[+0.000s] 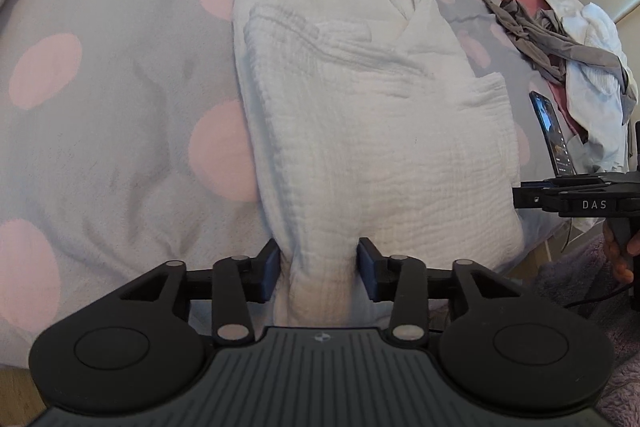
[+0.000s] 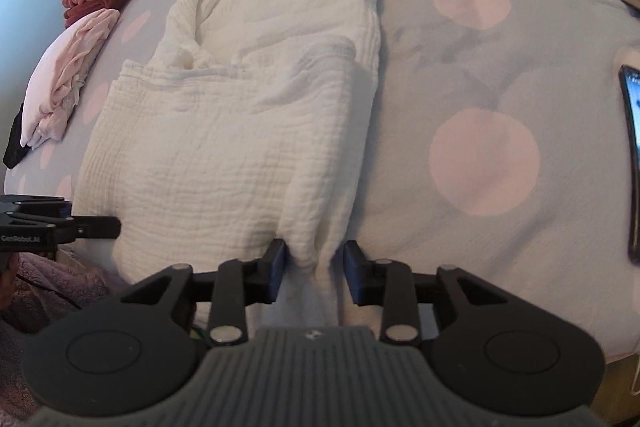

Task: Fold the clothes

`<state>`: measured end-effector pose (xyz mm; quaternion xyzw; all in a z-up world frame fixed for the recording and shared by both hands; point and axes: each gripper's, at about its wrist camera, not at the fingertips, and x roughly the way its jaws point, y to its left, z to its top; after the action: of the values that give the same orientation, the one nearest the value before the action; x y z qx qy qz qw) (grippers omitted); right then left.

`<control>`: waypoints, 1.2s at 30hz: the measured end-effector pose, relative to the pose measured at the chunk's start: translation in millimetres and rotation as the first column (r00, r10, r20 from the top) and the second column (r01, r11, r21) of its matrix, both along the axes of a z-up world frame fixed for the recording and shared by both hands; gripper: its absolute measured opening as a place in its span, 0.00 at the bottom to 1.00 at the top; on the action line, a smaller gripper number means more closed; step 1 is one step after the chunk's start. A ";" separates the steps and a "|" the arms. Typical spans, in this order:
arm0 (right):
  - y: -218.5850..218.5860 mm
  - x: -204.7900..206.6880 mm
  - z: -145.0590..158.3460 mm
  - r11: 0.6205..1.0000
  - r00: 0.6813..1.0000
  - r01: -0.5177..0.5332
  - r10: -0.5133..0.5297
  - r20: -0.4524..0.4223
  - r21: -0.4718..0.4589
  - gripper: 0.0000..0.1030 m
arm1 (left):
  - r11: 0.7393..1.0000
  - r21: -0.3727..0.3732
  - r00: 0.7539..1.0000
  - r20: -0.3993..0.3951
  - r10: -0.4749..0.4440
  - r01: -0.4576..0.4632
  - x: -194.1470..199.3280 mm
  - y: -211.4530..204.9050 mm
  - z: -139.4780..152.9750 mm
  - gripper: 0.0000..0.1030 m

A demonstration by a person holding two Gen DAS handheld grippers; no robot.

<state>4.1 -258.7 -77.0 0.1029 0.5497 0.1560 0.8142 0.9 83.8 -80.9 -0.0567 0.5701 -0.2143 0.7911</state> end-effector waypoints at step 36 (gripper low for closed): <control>10.5 249.2 2.2 0.986 0.991 -0.068 0.084 0.100 -0.154 0.50 | 0.998 0.062 0.976 0.218 0.019 -0.033 265.9 -11.5 5.3 0.50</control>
<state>253.3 -248.2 -74.7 0.0117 0.5193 0.1502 0.8412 266.8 72.3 -75.6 -0.0146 0.4862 -0.1901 0.8528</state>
